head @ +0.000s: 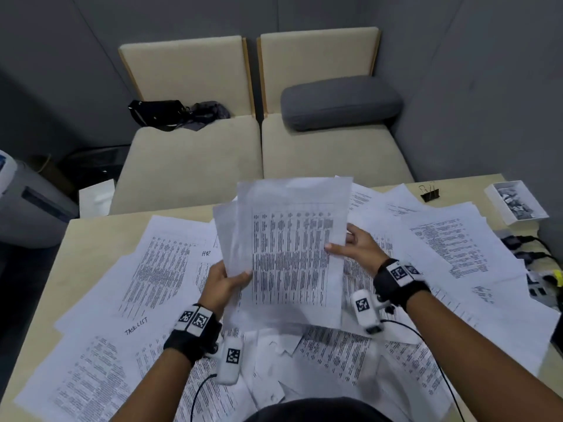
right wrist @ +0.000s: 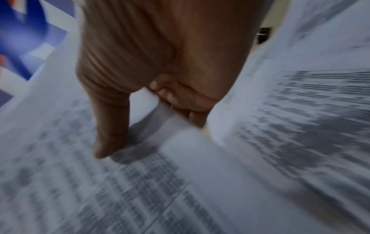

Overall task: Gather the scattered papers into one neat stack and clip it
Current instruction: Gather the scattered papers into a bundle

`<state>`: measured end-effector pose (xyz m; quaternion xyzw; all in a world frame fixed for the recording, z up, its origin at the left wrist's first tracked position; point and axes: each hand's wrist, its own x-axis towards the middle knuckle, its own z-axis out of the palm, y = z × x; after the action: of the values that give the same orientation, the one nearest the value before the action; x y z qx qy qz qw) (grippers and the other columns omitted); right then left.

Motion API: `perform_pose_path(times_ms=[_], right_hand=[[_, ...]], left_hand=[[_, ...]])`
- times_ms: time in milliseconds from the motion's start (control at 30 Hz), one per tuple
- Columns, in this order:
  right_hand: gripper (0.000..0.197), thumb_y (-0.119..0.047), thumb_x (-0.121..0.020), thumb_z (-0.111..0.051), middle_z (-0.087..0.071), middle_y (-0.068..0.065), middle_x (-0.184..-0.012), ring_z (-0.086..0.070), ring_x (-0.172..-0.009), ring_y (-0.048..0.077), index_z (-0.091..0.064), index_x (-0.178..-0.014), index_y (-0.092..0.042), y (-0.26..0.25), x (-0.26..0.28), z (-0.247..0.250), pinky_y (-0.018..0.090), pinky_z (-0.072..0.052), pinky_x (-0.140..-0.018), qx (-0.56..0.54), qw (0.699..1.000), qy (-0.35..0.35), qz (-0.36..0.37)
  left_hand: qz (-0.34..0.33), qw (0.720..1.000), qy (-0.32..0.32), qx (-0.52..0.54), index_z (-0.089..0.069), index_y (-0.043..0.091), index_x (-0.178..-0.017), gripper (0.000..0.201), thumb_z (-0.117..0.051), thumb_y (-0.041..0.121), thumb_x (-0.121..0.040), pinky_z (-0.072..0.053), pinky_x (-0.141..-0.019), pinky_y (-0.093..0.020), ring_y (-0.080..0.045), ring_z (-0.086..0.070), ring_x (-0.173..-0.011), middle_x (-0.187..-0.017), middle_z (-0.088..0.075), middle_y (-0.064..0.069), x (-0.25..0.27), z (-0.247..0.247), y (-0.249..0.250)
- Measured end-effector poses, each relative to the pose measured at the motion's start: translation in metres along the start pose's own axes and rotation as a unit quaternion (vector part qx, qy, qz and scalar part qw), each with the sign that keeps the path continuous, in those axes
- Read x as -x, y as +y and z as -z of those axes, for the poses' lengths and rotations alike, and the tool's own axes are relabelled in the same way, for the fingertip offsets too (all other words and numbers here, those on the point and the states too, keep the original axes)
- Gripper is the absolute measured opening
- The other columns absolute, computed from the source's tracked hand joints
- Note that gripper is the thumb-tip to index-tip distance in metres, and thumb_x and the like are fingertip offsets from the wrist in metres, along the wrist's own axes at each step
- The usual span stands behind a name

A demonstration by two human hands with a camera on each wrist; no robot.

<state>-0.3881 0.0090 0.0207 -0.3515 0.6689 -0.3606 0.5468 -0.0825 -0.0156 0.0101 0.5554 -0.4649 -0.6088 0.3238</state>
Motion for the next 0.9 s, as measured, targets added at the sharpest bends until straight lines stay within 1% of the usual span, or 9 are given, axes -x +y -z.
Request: perform_pose_path(times_ms=[100, 167, 267, 400, 533, 600, 700, 800, 900], right_hand=[[0.063, -0.035, -0.052, -0.092, -0.075, 0.002, -0.099, -0.07, -0.098, 0.02, -0.065, -0.106, -0.014, -0.04, 0.013, -0.006, 0.049, -0.052, -0.096, -0.008, 0.997, 0.014, 0.079], [0.045, -0.021, -0.06, -0.086, -0.076, 0.0, -0.094, -0.071, -0.096, 0.019, -0.067, -0.101, -0.015, -0.064, 0.026, -0.011, 0.042, -0.055, -0.091, -0.057, 0.989, 0.025, 0.133], [0.036, -0.01, -0.067, -0.083, -0.076, -0.002, -0.094, -0.071, -0.097, 0.016, -0.066, -0.099, -0.015, -0.081, 0.042, -0.013, 0.03, -0.056, -0.085, -0.119, 0.976, 0.025, 0.179], [0.078, -0.037, -0.056, -0.093, -0.069, 0.002, -0.115, -0.066, -0.106, 0.017, -0.054, -0.119, -0.014, -0.053, 0.039, -0.02, 0.034, -0.051, -0.092, -0.087, 0.988, 0.049, 0.117], [0.023, -0.008, -0.077, -0.079, -0.07, -0.008, -0.079, -0.068, -0.075, 0.004, -0.062, -0.085, -0.021, 0.004, 0.04, -0.04, 0.022, -0.05, -0.071, 0.006, 0.998, -0.021, 0.052], [0.017, -0.008, -0.08, -0.075, -0.069, 0.0, -0.084, -0.068, -0.079, 0.015, -0.062, -0.088, -0.016, 0.03, 0.036, -0.046, 0.023, -0.053, -0.07, 0.078, 0.995, -0.049, 0.035], [0.029, -0.008, -0.079, -0.076, -0.071, 0.006, -0.103, -0.068, -0.094, 0.021, -0.063, -0.105, -0.014, 0.063, 0.024, -0.034, 0.034, -0.056, -0.086, 0.161, 0.984, -0.07, 0.011], [0.045, 0.0, -0.078, -0.074, -0.067, 0.003, -0.116, -0.063, -0.11, 0.019, -0.061, -0.118, -0.015, 0.085, 0.015, 0.002, 0.027, -0.051, -0.091, 0.179, 0.983, 0.02, -0.026], [0.046, -0.001, -0.081, -0.069, -0.054, 0.01, -0.129, -0.061, -0.089, 0.014, -0.057, -0.125, -0.009, 0.098, 0.01, 0.05, 0.018, -0.051, -0.071, 0.184, 0.95, 0.231, -0.102]], left_hand=[[-0.052, 0.998, -0.011, 0.022, -0.065, -0.002, -0.095, 0.012, -0.065, -0.005, -0.084, -0.054, -0.056, -0.023, -0.013, -0.065, -0.062, -0.07, -0.068, 0.0, 0.002, -0.009, 0.039], [-0.092, 0.995, -0.015, 0.025, -0.065, -0.007, -0.091, 0.013, -0.07, 0.001, -0.083, -0.056, -0.06, -0.033, -0.02, -0.064, -0.064, -0.074, -0.067, -0.009, 0.003, -0.011, 0.058], [-0.129, 0.989, -0.038, 0.061, -0.072, 0.013, -0.093, 0.018, -0.071, 0.008, -0.076, -0.06, -0.078, -0.036, -0.025, -0.07, -0.087, -0.093, -0.072, -0.011, 0.008, -0.012, 0.074], [-0.108, 0.991, -0.063, 0.037, -0.069, 0.024, -0.102, 0.031, -0.072, 0.009, -0.076, -0.057, -0.086, -0.039, -0.024, -0.069, -0.1, -0.106, -0.073, -0.006, 0.012, -0.016, 0.054], [-0.032, 0.997, -0.059, -0.029, -0.065, 0.023, -0.107, 0.032, -0.075, 0.011, -0.08, -0.056, -0.089, -0.046, -0.018, -0.071, -0.097, -0.104, -0.075, 0.001, 0.011, -0.023, 0.004], [-0.033, 0.997, -0.045, -0.049, -0.063, 0.026, -0.107, 0.025, -0.072, 0.021, -0.084, -0.056, -0.086, -0.039, -0.012, -0.07, -0.096, -0.103, -0.073, 0.002, 0.008, -0.024, -0.01], [-0.058, 0.992, 0.007, -0.109, -0.063, 0.029, -0.092, 0.004, -0.062, 0.026, -0.093, -0.057, -0.073, -0.031, -0.001, -0.068, -0.078, -0.091, -0.07, 0.006, 0.002, -0.025, -0.011], [-0.056, 0.979, 0.069, -0.186, -0.058, 0.012, -0.076, 0.019, -0.056, 0.017, -0.095, -0.051, -0.049, -0.024, -0.014, -0.06, -0.055, -0.064, -0.06, -0.001, -0.008, -0.014, -0.006], [-0.016, 0.955, 0.094, -0.282, -0.055, 0.008, -0.074, 0.023, -0.056, 0.018, -0.095, -0.056, -0.053, -0.036, -0.028, -0.062, -0.056, -0.064, -0.062, -0.012, -0.028, 0.012, -0.019]])
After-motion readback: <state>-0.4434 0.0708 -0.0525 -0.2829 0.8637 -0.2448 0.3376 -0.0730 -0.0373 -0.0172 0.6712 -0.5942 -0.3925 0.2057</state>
